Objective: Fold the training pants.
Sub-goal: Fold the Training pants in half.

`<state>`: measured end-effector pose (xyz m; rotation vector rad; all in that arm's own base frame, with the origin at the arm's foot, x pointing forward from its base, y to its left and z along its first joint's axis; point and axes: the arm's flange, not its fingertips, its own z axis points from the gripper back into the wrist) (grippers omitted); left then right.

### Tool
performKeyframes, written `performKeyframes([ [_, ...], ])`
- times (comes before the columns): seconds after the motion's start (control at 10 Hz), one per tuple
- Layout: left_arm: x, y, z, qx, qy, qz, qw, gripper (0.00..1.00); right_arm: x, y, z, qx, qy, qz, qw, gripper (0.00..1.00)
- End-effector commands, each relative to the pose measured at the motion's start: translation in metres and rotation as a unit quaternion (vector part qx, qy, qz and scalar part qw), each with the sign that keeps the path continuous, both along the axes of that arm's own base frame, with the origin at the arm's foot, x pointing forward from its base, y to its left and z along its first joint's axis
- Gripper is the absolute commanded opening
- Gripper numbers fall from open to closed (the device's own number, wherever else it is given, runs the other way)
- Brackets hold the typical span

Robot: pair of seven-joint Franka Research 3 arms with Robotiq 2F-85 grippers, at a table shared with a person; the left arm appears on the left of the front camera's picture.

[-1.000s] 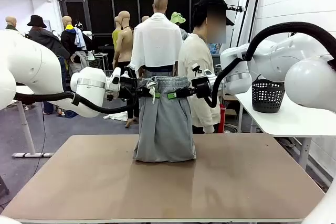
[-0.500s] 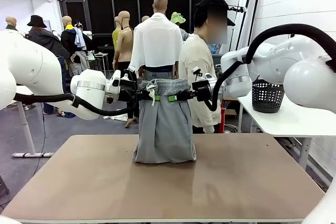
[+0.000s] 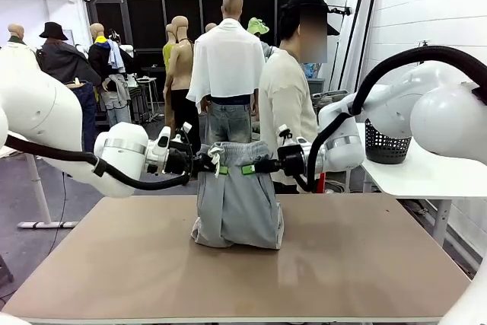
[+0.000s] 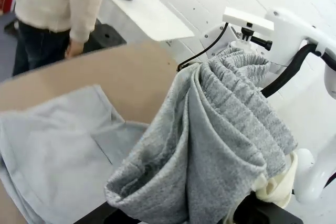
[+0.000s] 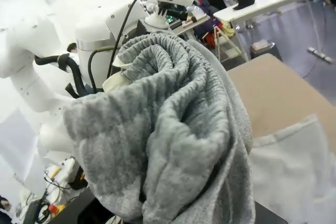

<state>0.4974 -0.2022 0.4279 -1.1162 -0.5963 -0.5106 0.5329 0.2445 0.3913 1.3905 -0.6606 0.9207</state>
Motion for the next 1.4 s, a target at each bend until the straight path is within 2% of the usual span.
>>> performKeyframes([
  [0.0,-0.005,0.018,-0.010,-0.008,0.051,0.020,0.998,0.00,-0.015,-0.012,-0.010,0.016,0.042,-0.021,0.999,0.00],
  [0.1,0.001,0.019,-0.020,-0.007,0.053,0.025,0.998,0.00,-0.017,-0.014,-0.023,0.014,0.061,-0.030,0.998,0.00],
  [0.3,0.025,0.017,-0.042,0.012,0.037,0.029,0.999,0.00,-0.007,-0.019,-0.039,-0.004,0.069,-0.058,0.996,0.00],
  [0.7,0.054,0.023,-0.074,0.030,0.129,0.035,0.991,0.00,0.012,-0.024,-0.056,-0.029,0.100,-0.084,0.991,0.00],
  [0.8,0.030,-0.008,-0.065,0.000,0.083,0.002,0.997,0.00,-0.001,-0.011,-0.058,-0.026,0.077,-0.062,0.995,0.00],
  [1.3,0.030,-0.008,-0.065,0.000,0.083,0.002,0.997,0.00,0.002,-0.008,-0.060,-0.030,0.082,-0.064,0.994,0.00],
])
